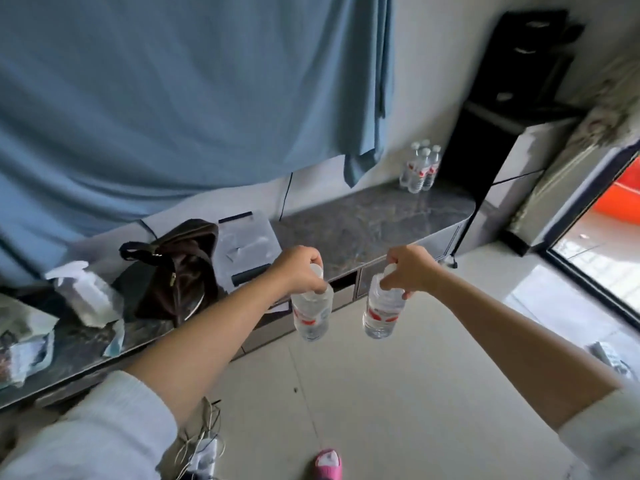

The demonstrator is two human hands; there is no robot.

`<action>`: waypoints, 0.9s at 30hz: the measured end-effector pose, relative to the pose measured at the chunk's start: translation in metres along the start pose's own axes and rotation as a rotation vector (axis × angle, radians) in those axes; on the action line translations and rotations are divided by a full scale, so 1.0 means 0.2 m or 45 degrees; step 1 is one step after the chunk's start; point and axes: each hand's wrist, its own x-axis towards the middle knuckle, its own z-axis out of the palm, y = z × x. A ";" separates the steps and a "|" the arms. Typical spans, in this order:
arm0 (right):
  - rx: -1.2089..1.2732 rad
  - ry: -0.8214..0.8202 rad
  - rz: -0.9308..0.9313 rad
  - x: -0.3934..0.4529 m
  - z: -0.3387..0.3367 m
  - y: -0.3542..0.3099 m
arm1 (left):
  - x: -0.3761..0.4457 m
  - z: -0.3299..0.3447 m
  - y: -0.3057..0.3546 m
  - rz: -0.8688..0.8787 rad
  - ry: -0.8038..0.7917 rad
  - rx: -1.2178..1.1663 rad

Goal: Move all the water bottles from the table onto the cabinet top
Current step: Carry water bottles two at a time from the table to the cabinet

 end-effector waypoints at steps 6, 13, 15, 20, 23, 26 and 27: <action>-0.001 0.038 0.135 0.41 -0.24 0.17 | 0.59 -0.02 0.26 0.191 -0.112 0.134; -0.053 -0.001 0.186 0.88 -0.60 0.50 | 1.25 0.12 0.57 0.193 -0.135 0.012; -0.076 -0.034 0.180 1.01 -0.71 0.61 | 1.42 0.18 0.66 0.182 -0.142 0.002; -0.180 -0.048 0.126 1.33 -1.04 0.86 | 1.83 0.29 0.95 0.142 -0.153 -0.002; -0.243 -0.014 0.101 1.53 -1.21 0.98 | 2.05 0.33 1.10 0.156 -0.127 0.024; -0.248 0.023 0.090 1.73 -1.35 1.10 | 2.26 0.36 1.22 0.121 -0.088 0.014; -0.242 0.036 0.094 1.81 -1.40 1.15 | 2.34 0.37 1.26 0.108 -0.081 0.002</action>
